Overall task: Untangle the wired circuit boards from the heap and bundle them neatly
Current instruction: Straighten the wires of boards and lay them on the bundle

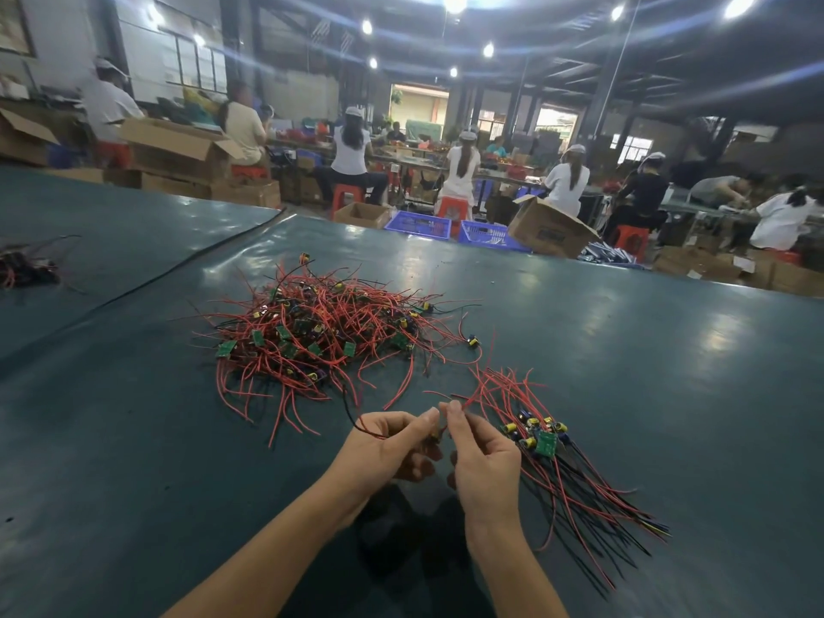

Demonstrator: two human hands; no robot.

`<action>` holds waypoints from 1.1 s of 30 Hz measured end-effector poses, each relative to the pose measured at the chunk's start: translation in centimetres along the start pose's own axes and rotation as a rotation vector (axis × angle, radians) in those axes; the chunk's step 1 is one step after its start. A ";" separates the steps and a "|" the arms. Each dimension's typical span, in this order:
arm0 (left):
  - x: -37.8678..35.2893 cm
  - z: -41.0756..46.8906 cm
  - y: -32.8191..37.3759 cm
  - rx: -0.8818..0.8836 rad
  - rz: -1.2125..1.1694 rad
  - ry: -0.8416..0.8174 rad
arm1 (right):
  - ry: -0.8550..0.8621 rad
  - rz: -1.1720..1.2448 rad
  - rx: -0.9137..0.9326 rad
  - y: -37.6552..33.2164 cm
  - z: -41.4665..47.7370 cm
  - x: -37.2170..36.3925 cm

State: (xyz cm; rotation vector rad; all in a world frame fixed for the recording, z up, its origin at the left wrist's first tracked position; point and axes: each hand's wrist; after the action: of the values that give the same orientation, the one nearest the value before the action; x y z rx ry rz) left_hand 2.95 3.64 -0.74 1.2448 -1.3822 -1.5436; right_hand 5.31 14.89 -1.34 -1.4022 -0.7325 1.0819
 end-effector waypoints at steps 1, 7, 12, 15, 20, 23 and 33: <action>0.0 0.0 0.0 -0.017 0.006 0.006 | -0.014 -0.023 -0.003 0.1 -0.1 -0.1; 0.1 0.1 0.0 -0.081 0.087 0.028 | 0.021 0.065 -0.238 -0.1 0.6 -0.2; -0.2 0.3 0.0 -0.068 0.045 -0.010 | 0.115 0.245 -0.359 -0.8 2.0 1.1; -0.1 0.2 0.5 -0.072 0.010 -0.020 | 0.140 0.416 -0.346 -1.4 2.9 2.5; 0.1 -0.1 0.7 -0.085 -0.062 -0.026 | 0.151 0.490 -0.289 -1.7 3.0 3.1; 0.1 0.0 0.6 -0.097 -0.066 0.006 | 0.178 0.292 -0.208 -1.4 2.0 2.1; 0.3 0.0 0.5 -0.161 0.108 -0.016 | 0.078 0.068 -0.209 -0.5 0.4 -0.2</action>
State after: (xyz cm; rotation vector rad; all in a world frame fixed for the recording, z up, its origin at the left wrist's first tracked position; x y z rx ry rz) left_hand 2.79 3.31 -0.35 1.0460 -1.2865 -1.5595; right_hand 4.90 14.96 -0.82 -1.6484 -0.7628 1.0194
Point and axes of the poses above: each hand's wrist, its own z-axis towards the middle knuckle, its own x-axis out of the back of the hand, y = z × x
